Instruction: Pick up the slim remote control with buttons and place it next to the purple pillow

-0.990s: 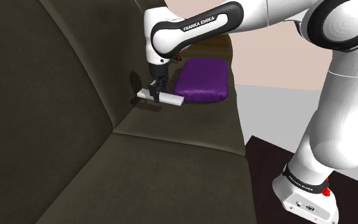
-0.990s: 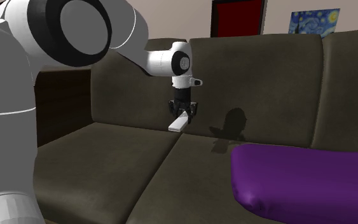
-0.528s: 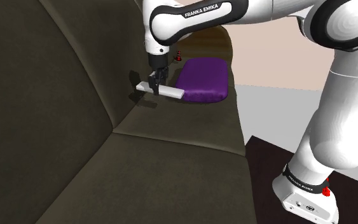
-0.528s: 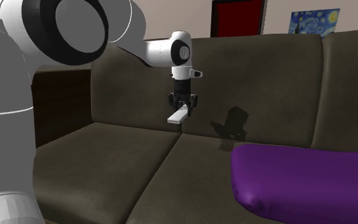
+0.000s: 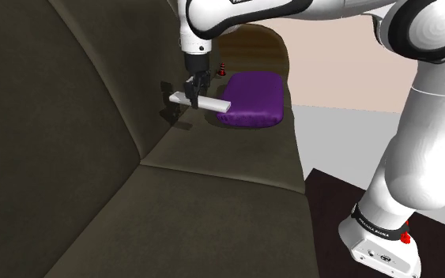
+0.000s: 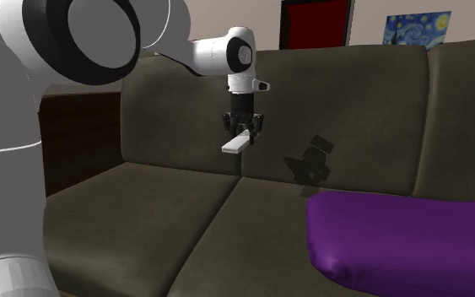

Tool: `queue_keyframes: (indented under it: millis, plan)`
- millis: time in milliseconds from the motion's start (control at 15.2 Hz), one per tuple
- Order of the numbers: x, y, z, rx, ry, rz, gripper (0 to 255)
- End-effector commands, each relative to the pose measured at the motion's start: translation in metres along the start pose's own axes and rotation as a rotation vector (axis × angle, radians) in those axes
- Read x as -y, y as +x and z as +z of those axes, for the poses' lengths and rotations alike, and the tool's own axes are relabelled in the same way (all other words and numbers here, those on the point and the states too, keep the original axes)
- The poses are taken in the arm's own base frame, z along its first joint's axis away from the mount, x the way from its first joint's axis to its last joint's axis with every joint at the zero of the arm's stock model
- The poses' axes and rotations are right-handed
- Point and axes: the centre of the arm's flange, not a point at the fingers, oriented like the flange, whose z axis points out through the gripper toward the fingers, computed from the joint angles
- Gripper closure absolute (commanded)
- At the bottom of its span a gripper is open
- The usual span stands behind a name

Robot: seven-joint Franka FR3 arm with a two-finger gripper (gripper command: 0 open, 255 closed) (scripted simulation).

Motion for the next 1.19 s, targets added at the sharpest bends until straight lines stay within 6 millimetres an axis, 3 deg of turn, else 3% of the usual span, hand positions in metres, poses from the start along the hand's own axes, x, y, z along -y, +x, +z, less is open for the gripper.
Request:
queue_keyframes:
  millis: [0,1122]
  plan:
    - [-0.015,-0.015,-0.003,0.0,0.0,0.0,255]
    - [-0.171,-0.176,-0.009,0.0,0.0,0.0,255]
